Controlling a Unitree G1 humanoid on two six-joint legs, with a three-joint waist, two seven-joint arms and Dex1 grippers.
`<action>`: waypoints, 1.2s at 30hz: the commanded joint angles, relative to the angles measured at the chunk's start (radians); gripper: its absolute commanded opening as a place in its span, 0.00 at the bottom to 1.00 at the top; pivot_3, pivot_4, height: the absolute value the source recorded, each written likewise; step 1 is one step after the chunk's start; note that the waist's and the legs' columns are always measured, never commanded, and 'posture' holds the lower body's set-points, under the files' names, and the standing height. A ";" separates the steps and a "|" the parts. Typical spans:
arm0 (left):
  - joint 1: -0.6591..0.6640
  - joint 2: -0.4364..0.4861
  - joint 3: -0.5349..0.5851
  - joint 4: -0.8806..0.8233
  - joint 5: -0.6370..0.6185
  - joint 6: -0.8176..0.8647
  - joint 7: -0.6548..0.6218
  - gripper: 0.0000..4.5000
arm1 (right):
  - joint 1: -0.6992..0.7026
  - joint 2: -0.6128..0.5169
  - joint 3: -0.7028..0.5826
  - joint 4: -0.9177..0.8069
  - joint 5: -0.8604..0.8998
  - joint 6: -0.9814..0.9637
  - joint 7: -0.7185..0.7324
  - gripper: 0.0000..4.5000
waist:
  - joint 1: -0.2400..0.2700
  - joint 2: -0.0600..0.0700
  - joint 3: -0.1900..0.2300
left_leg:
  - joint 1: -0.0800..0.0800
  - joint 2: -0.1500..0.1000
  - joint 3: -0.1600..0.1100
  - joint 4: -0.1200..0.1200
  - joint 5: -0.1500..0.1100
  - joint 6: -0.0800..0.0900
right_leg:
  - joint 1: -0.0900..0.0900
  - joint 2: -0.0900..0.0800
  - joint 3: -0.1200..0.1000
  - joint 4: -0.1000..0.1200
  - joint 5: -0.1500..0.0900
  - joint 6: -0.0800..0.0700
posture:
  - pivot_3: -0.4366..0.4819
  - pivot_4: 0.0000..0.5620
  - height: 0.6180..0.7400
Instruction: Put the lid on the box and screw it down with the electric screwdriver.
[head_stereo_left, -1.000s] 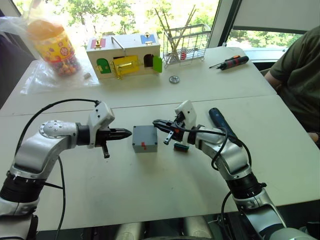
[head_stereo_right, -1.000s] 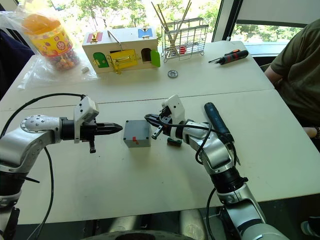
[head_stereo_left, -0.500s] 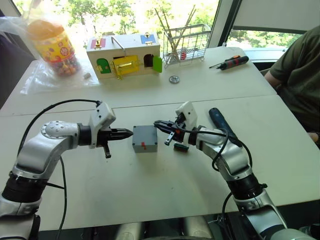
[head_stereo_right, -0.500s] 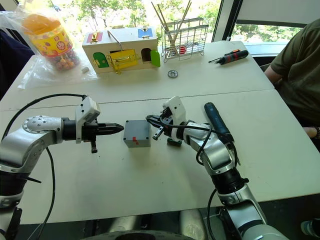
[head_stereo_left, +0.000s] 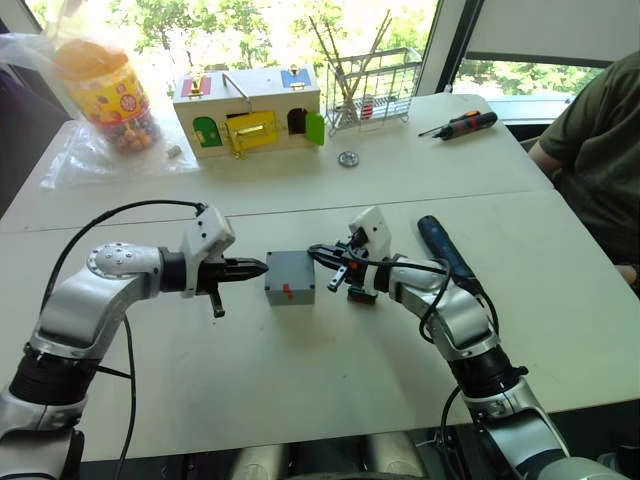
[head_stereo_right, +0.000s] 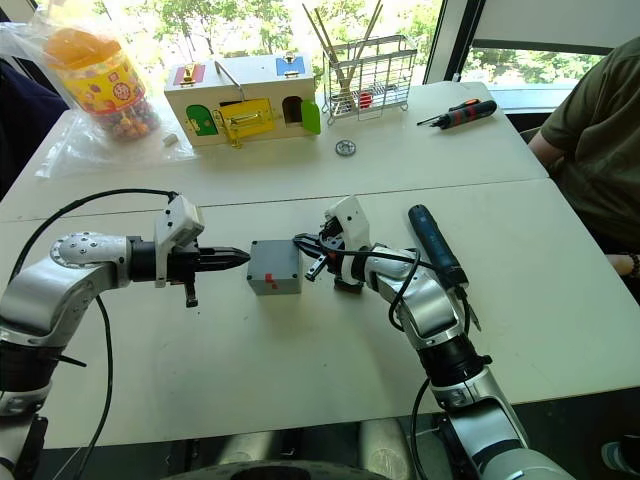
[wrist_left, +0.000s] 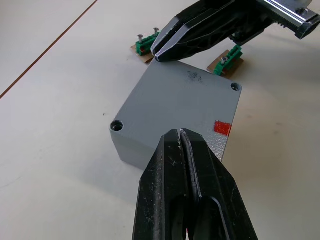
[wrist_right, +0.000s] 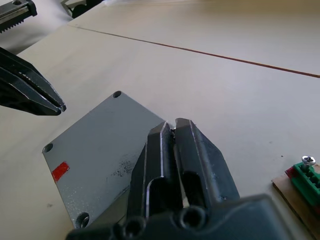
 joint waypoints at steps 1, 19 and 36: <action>-0.023 -0.003 0.018 -0.012 -0.014 0.000 0.005 0.00 | -0.018 0.004 -0.014 -0.040 0.012 -0.001 0.011 0.43 | 0.000 0.000 0.000 | 0.000 0.000 0.000 0.000 0.000 0.000 | 0.000 0.000 0.000 0.000 0.000 0.000 | 0.48 0.27 1.00; -0.129 -0.069 -0.090 -0.181 -0.057 0.013 -0.031 0.00 | -0.159 -0.561 -0.372 -0.224 0.232 0.538 0.129 0.99 | 0.001 0.001 0.001 | -0.001 0.000 0.001 0.000 -0.002 0.003 | 0.001 -0.003 0.000 -0.002 0.000 0.000 | 0.48 0.27 1.00; -0.121 -0.150 -0.208 -0.189 0.020 -0.062 -0.003 0.00 | -0.421 -0.837 0.201 0.309 0.113 0.712 0.573 0.99 | 0.002 0.001 0.006 | -0.001 0.000 0.004 0.002 -0.004 0.006 | 0.001 -0.004 0.000 -0.002 0.000 0.000 | 0.48 0.27 1.00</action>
